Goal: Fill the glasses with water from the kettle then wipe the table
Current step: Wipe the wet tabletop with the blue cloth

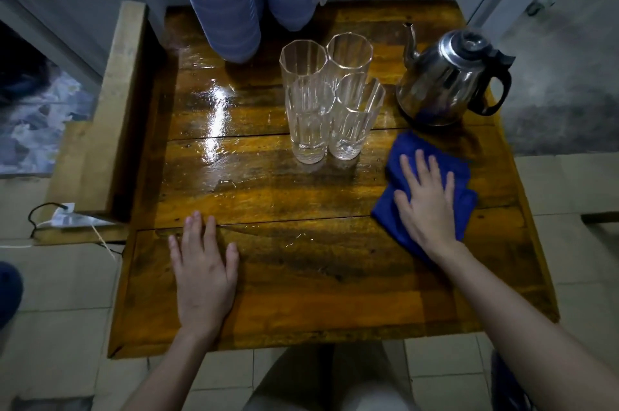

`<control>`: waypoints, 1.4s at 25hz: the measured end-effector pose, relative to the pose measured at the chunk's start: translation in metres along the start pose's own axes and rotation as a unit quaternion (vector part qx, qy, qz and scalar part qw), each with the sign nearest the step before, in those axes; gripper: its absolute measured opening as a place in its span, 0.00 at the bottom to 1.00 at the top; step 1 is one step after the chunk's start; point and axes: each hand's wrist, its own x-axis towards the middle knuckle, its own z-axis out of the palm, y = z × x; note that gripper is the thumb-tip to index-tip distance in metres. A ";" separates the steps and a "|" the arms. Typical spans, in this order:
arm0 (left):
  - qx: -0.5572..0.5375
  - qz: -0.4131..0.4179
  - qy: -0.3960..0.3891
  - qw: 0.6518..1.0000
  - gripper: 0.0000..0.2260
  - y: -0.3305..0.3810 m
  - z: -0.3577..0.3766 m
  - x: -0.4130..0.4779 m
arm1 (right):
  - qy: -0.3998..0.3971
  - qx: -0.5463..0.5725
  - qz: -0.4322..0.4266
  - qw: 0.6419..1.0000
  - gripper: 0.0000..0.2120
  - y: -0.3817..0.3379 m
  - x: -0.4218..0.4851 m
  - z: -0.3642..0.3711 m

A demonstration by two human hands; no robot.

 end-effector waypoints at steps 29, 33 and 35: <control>-0.012 0.020 0.004 1.000 0.26 -0.074 -0.017 -0.006 | -0.061 -0.046 -0.310 0.948 0.29 -0.149 -0.066 0.040; -0.009 0.020 0.008 1.000 0.25 -0.074 -0.017 -0.006 | -0.086 -0.010 -0.423 0.902 0.29 -0.157 -0.070 0.047; -0.009 0.020 0.005 1.000 0.25 -0.075 -0.018 -0.007 | -0.102 -0.006 -0.476 0.873 0.29 -0.142 -0.074 0.043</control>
